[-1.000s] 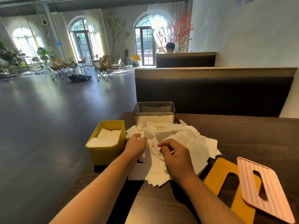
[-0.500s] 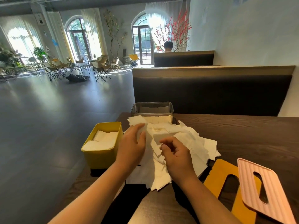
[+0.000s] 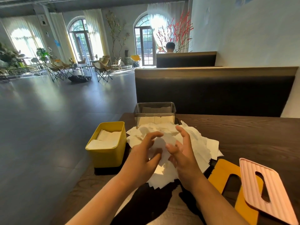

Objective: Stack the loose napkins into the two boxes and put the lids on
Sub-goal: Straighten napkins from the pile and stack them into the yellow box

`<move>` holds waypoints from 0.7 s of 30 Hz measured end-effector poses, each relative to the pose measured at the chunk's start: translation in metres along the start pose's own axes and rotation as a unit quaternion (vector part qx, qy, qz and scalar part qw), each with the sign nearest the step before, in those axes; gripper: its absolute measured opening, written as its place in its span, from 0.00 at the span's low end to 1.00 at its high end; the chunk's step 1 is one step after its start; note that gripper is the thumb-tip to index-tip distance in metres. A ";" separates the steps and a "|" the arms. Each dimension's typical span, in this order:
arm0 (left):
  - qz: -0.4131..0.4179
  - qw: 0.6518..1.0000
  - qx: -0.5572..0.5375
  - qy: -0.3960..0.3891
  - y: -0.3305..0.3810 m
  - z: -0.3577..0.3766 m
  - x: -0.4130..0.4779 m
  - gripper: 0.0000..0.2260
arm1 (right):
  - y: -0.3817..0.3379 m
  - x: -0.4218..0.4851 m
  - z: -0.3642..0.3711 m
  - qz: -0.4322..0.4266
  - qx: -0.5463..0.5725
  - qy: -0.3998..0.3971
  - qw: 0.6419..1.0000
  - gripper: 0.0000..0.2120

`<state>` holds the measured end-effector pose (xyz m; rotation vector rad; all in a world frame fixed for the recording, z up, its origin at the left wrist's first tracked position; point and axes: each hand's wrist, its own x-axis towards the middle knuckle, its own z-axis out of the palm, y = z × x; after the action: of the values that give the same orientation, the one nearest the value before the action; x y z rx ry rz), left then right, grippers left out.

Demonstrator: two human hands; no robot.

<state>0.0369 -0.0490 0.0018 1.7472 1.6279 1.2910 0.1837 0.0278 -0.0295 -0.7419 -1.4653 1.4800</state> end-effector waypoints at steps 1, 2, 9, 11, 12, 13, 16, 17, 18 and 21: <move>0.011 1.000 0.021 -0.016 0.000 -0.002 -0.002 0.25 | -0.002 0.000 -0.001 0.035 0.040 -0.020 0.998 0.36; 0.019 0.999 0.029 -0.029 0.001 -0.005 -0.003 0.26 | -0.005 0.000 -0.001 0.070 0.085 -0.047 0.993 0.36; 0.038 0.996 0.034 -0.078 0.007 -0.021 -0.010 0.31 | -0.010 -0.002 -0.002 0.102 0.175 -0.130 0.971 0.27; 0.024 0.994 0.069 -0.076 0.006 -0.024 -0.011 0.33 | -0.009 0.000 -0.004 0.088 0.185 -0.097 0.974 0.25; 0.014 0.994 0.078 -0.072 0.005 -0.024 -0.012 0.34 | -0.009 0.002 -0.004 0.083 0.182 -0.083 0.976 0.23; 0.004 0.994 0.081 -0.067 0.004 -0.023 -0.012 0.34 | -0.009 0.002 -0.004 0.080 0.170 -0.071 0.980 0.23; -0.020 0.995 0.074 -0.059 -0.002 -0.023 -0.011 0.32 | -0.006 0.003 -0.003 0.068 0.141 -0.052 0.986 0.23; -0.029 0.996 0.066 -0.061 -0.004 -0.024 -0.010 0.31 | -0.006 0.003 -0.002 0.062 0.136 -0.046 0.988 0.23; -0.041 0.996 0.054 -0.063 -0.005 -0.024 -0.009 0.28 | -0.005 0.003 -0.002 0.055 0.132 -0.043 0.989 0.24; -0.102 0.990 -0.030 -0.089 -0.009 -0.022 -0.007 0.23 | -0.004 0.001 -0.001 0.027 0.092 -0.041 0.995 0.22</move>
<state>0.0146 -0.0596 0.0032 1.5651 1.6012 1.0466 0.1843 0.0288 -0.0255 -0.6203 -1.3563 1.6787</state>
